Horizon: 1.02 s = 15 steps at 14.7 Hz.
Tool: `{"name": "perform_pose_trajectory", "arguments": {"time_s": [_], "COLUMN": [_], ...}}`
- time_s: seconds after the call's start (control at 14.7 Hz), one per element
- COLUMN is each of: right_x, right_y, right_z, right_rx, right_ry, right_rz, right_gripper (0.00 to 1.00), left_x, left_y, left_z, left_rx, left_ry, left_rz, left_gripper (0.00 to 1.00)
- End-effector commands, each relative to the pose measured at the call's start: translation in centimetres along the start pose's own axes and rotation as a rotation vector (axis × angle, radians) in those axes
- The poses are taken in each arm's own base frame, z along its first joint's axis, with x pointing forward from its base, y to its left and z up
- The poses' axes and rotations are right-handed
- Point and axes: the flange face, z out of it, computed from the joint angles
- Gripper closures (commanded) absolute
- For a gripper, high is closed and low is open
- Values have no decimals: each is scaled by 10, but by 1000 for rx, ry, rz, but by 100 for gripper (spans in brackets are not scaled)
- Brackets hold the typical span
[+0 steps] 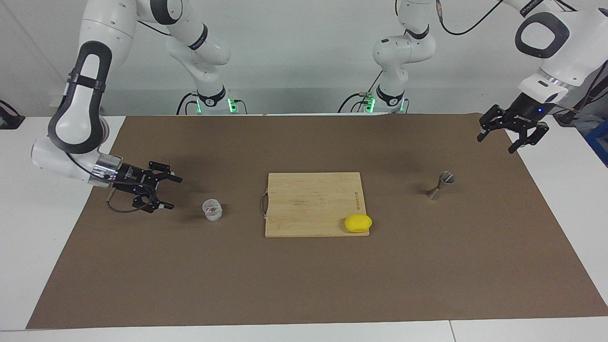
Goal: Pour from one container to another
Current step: 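Reach the right gripper to the clear cup while the left gripper reaches the metal cup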
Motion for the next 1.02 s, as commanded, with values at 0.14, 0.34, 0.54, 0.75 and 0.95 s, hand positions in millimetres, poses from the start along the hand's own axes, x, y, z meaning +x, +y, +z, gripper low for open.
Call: {"name": "perform_pose_trajectory", "arguments": {"time_s": [0.14, 0.34, 0.54, 0.75, 0.95], "right_x": [24, 31, 40, 44, 47], "right_y": [-7, -7, -9, -8, -3], "right_z": [28, 48, 67, 77, 93], "right_rx": [11, 16, 15, 2, -16], "right_ry": [-77, -109, -145, -148, -157], "right_rz": [97, 126, 131, 112, 103], "right_gripper": [0, 0, 0, 0, 0], "left_x": [-12, -23, -34, -56, -71], "left_y": [-25, -30, -44, -85, -115], "left_z": [37, 62, 92, 115, 126], "left_rx": [-172, -246, -304, -306, -304], "left_ry": [164, 266, 297, 423, 465], "left_rz": [46, 150, 123, 211, 311], "left_gripper": [0, 0, 0, 0, 0]}}
